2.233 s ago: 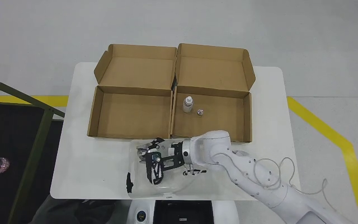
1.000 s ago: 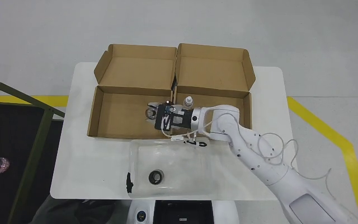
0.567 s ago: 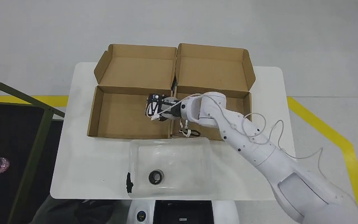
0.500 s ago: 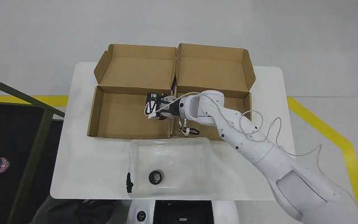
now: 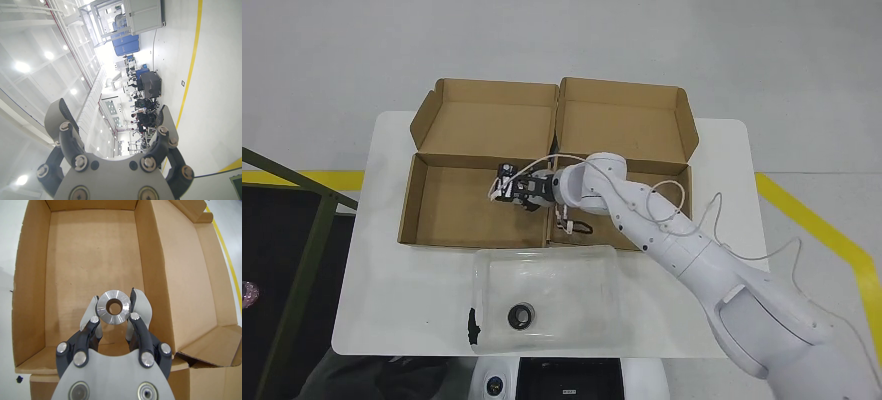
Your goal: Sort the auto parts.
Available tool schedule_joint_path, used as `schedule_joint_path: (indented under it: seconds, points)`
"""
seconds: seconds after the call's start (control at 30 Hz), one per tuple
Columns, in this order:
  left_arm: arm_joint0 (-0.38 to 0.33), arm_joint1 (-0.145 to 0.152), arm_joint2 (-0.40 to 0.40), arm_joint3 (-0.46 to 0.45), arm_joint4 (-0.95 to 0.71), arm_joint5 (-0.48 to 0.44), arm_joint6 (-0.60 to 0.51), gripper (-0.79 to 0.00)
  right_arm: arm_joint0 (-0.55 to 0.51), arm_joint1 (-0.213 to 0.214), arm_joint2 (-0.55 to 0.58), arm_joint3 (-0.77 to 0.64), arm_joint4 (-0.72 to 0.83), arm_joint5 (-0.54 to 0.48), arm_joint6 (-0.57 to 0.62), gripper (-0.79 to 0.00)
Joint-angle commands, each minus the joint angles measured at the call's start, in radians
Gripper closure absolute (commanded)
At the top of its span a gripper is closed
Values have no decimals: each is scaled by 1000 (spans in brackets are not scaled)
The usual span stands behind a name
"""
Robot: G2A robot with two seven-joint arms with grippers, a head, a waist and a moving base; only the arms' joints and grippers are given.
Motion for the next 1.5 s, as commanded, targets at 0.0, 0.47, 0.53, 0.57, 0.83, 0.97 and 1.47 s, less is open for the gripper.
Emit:
schedule_joint_path:
  seconds: [0.0, 0.47, 0.53, 0.57, 0.83, 0.97, 1.47]
  points:
    - [0, 0, 0, 0, 0, 0, 0, -785, 8, -9, -6, 15, -5, 2, 13, -49]
    - [0, 0, 0, 0, 0, 0, 0, -785, 19, -58, -27, 93, -49, 13, 35, -225]
    - [0, 0, 0, 0, 0, 0, 0, -785, 20, -63, -28, 99, -56, 10, 37, -249]
    - [0, 0, 0, 0, 0, 0, 0, -785, 22, -65, -29, 102, -62, 11, 39, -259]
    - [0, 0, 0, 0, 0, 0, 0, -785, 23, -72, -11, 92, -84, 6, 35, -336]
    - [0, 0, 0, 0, 0, 0, 0, -785, 12, -62, 17, 40, -86, -9, 8, -345]
    - [0, 0, 0, 0, 0, 0, 0, -785, -210, 57, 210, -426, -157, -136, 36, -342]
